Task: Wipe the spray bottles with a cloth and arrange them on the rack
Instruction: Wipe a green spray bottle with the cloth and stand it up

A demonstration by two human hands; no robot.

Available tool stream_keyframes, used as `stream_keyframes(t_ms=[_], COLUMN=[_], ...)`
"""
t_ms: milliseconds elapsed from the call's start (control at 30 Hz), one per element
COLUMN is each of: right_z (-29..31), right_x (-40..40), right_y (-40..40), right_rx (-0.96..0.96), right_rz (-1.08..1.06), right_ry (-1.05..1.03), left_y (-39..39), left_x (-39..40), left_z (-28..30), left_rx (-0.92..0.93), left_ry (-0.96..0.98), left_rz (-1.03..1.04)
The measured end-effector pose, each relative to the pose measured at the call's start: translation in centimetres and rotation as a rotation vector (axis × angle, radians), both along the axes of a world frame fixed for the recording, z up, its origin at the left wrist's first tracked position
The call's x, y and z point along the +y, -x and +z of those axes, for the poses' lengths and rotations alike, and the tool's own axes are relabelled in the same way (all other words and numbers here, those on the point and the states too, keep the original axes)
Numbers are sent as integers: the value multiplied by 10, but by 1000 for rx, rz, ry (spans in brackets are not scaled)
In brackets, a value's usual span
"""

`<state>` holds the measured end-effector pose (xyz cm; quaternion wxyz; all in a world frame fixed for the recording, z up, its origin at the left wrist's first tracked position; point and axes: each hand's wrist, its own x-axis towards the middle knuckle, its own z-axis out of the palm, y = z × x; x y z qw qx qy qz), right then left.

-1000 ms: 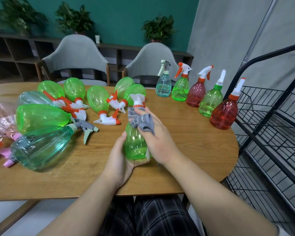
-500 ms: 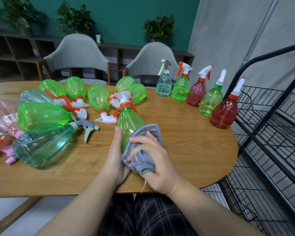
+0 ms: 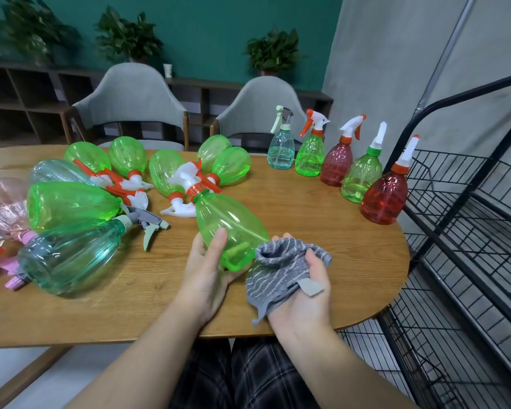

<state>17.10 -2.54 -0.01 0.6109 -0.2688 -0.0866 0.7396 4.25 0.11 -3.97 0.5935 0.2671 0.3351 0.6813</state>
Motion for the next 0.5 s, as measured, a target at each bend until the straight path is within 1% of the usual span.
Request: stream_keyframes(t_ms=[133,300,367,500], right_z=[5,9,13,11], right_x=[2,30,34,25], right_y=[10,-5,-9,3], right_rx=[40,141,121,-10], right_rz=[46,-130,-136,-5], right_ry=[16,43,20,-5], left_y=[-3,-5,-7,-10], left_x=[1,0,-1,-3], left_z=[-3,-2,-2,-2], left_rx=[42,73,88,119], left_ry=[-3,-73,-95,-122], left_rz=[6,-38,-60,-82])
